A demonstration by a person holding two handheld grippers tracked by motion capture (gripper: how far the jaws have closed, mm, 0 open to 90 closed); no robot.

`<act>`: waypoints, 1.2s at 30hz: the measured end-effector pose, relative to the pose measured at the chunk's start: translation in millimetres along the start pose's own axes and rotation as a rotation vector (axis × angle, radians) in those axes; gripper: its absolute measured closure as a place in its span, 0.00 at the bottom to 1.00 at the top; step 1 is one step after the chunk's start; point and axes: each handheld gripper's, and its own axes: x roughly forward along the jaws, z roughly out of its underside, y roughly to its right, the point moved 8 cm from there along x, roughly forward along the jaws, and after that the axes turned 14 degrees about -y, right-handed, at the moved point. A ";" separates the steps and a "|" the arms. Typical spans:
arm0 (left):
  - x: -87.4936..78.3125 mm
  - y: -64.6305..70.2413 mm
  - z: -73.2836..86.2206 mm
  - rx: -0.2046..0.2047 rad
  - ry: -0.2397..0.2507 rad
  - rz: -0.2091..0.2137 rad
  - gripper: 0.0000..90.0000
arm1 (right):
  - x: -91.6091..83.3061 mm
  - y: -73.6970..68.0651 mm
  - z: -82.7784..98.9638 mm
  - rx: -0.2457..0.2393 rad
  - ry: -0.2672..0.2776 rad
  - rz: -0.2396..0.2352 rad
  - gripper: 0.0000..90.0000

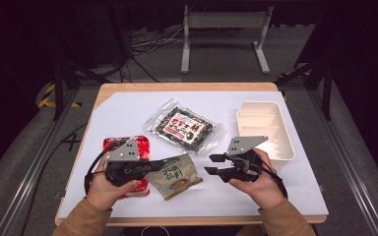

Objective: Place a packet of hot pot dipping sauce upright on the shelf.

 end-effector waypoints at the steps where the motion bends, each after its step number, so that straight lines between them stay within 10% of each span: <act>1: -0.5 0.8 -0.4 0.002 0.001 0.001 1.00 | 0.1 -1.5 -1.9 -0.013 -0.004 -0.004 0.65; 15: -6.6 8.9 -6.1 0.020 0.028 0.024 1.00 | 21.5 -15.9 -26.8 -0.147 -0.055 -0.034 0.56; 36: -5.8 20.3 -13.1 0.055 0.045 0.033 1.00 | 47.3 -37.7 -42.4 -0.240 -0.034 -0.126 0.74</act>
